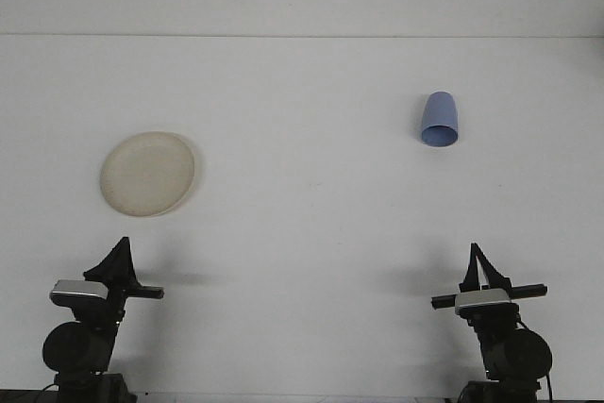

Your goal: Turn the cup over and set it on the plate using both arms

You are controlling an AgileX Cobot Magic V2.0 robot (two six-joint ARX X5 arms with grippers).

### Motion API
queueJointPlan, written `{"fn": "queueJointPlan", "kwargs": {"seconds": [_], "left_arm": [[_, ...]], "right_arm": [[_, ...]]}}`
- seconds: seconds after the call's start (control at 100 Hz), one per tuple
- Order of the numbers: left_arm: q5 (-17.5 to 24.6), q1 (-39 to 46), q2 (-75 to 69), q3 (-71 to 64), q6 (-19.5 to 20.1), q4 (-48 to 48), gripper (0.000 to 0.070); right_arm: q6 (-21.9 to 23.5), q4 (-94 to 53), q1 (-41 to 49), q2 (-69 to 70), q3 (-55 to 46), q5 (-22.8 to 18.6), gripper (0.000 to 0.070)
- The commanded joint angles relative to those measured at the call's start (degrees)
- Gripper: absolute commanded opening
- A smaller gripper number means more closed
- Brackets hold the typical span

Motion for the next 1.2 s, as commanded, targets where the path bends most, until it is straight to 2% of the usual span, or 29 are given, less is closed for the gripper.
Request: {"fn": "queueJointPlan", "kwargs": {"seconds": [0.0, 0.75, 0.82, 0.97, 1.02, 1.12, 1.19], "left_arm": [[-0.07, -0.04, -0.04, -1.09, -0.11, 0.70, 0.0014], [-0.07, -0.04, -0.04, -1.09, -0.11, 0.70, 0.0014], [-0.07, -0.04, -0.04, -1.09, -0.11, 0.70, 0.0014], [-0.07, -0.04, -0.04, -1.09, -0.13, 0.70, 0.0014], [-0.07, -0.04, -0.04, -1.09, -0.11, 0.72, 0.0014], [-0.07, -0.04, -0.04, -1.09, -0.11, 0.70, 0.0014], [-0.07, -0.04, -0.04, -1.09, -0.11, 0.72, 0.0014]], "right_arm": [[-0.09, 0.85, -0.02, -0.04, -0.11, 0.15, 0.0000], [0.35, 0.98, 0.00, -0.04, -0.11, -0.63, 0.0000], [3.50, 1.70, 0.00, -0.04, -0.11, -2.01, 0.0000], [11.65, 4.33, 0.00, -0.04, -0.11, -1.95, 0.0000], [16.33, 4.92, 0.00, -0.04, -0.11, -1.70, 0.0000], [30.21, 5.11, 0.00, -0.04, -0.09, 0.61, 0.0000], [34.88, 4.68, 0.00, -0.02, 0.57, 2.08, 0.0000]]}}
